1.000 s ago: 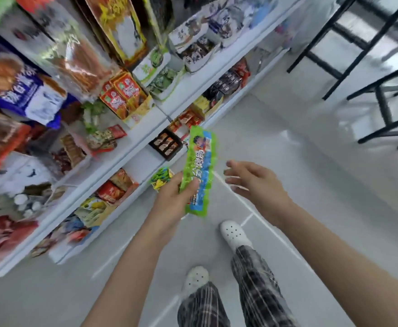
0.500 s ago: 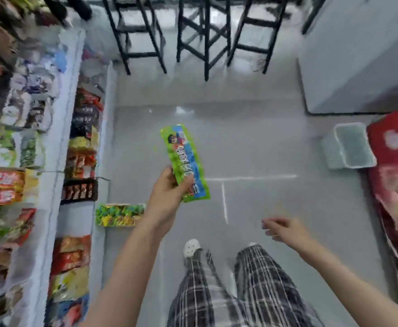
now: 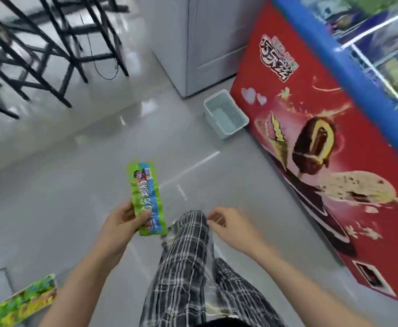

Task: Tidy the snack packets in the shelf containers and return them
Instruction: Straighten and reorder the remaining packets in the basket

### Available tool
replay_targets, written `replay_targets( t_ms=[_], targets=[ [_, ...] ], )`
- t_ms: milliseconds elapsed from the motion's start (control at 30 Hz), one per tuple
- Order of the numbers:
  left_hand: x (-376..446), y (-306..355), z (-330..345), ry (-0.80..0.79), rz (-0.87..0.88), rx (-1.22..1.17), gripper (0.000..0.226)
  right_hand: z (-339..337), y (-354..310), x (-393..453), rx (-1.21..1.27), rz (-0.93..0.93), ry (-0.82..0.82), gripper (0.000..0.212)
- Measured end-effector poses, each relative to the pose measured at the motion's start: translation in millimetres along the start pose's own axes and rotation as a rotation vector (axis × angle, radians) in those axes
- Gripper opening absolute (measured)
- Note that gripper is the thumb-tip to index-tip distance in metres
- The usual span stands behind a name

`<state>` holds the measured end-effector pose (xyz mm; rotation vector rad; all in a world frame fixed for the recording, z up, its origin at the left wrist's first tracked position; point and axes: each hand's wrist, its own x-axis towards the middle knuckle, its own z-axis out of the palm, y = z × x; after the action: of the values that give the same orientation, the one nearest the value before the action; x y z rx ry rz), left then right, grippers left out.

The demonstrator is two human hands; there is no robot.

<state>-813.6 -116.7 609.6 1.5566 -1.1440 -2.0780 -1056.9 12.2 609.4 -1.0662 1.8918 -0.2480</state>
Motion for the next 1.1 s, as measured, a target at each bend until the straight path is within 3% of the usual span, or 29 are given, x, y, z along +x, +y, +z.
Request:
replay_targets(
  t_ms=[233,500,700,933,1100],
  targets=[
    [104.7,61.3,95.4,0.063,0.018,0.0,0.029,-129.7,42.0,79.9,-0.086,-0.003,-0.001,0.008],
    [222.6,169.5,245.6,-0.012,0.056,-0.042,0.033,-284.9,99.7,138.4,-0.141,0.045,0.023,0.006],
    [293.7,191.4,314.4,0.13,0.001,-0.093,0.034,-360.1,144.0,249.7,-0.171,-0.047,-0.125,0.011],
    [360.1,166.0,375.6,0.219,-0.088,-0.246,0.031,-368.5,139.4,378.7,0.426,0.096,-0.272,0.011],
    [442.9,115.8,389.1,0.241,-0.106,-0.2,0.029,-318.7,165.7,457.6,0.687,0.274,-0.21,0.018]
  ],
)
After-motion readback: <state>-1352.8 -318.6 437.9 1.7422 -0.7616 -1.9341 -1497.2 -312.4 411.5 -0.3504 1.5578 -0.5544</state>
